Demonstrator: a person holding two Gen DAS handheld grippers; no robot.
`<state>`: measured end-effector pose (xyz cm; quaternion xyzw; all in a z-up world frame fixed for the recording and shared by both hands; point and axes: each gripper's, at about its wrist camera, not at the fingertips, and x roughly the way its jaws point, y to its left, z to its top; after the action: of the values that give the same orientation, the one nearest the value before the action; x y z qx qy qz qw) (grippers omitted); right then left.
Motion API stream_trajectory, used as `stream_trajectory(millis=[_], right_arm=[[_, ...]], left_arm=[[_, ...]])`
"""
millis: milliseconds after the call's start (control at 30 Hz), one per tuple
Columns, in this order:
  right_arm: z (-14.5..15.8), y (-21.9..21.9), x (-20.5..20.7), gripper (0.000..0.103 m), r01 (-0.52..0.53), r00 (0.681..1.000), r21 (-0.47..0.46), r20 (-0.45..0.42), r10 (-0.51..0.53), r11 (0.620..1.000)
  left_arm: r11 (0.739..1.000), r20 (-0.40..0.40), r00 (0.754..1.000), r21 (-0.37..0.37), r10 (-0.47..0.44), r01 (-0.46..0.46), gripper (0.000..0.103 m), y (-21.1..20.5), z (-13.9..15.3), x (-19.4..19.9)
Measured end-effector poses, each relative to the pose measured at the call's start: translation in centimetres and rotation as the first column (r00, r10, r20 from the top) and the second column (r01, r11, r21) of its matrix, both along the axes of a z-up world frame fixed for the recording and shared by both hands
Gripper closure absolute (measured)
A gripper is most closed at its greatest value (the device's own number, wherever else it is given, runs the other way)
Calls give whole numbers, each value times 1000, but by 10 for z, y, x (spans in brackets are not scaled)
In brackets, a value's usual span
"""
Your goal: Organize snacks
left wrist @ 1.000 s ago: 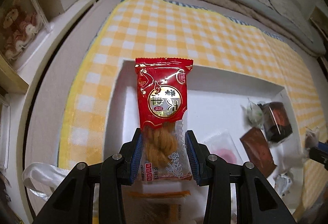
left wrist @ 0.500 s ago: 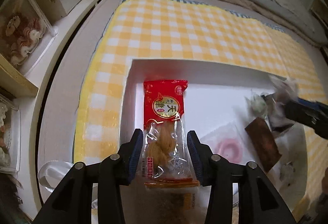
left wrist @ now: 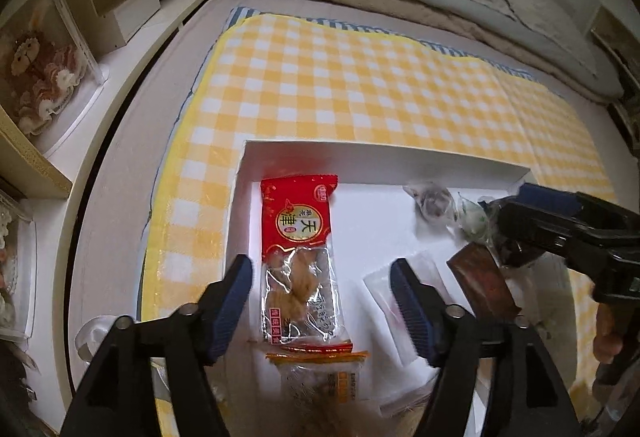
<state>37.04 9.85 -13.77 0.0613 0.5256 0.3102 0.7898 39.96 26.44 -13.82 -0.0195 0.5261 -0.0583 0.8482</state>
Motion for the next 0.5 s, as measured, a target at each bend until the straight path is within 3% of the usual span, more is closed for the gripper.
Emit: stream_trajectory(millis=[100,133,167,500], right_arm=[[3,-10,-4,3,8,1000,-2,15,-8,1000],[5,-14,-6,0,15,1000,1,22,-15,1000],[7,-17,-7,0,19,999,1,31,-19,1000],[30,-36,-22,0,66,995,-19,74,-64,998]], left_arm=[[1000,0,1000,0,-12,12,11,-2,2,-4],[1000,2,1000,0,-18,18,2,-3,3,-5],[1000,6,1000,-3,-24,24,0,-3,5,-8],[999,56,998,-24,-37,38,0,-11,32,-29]])
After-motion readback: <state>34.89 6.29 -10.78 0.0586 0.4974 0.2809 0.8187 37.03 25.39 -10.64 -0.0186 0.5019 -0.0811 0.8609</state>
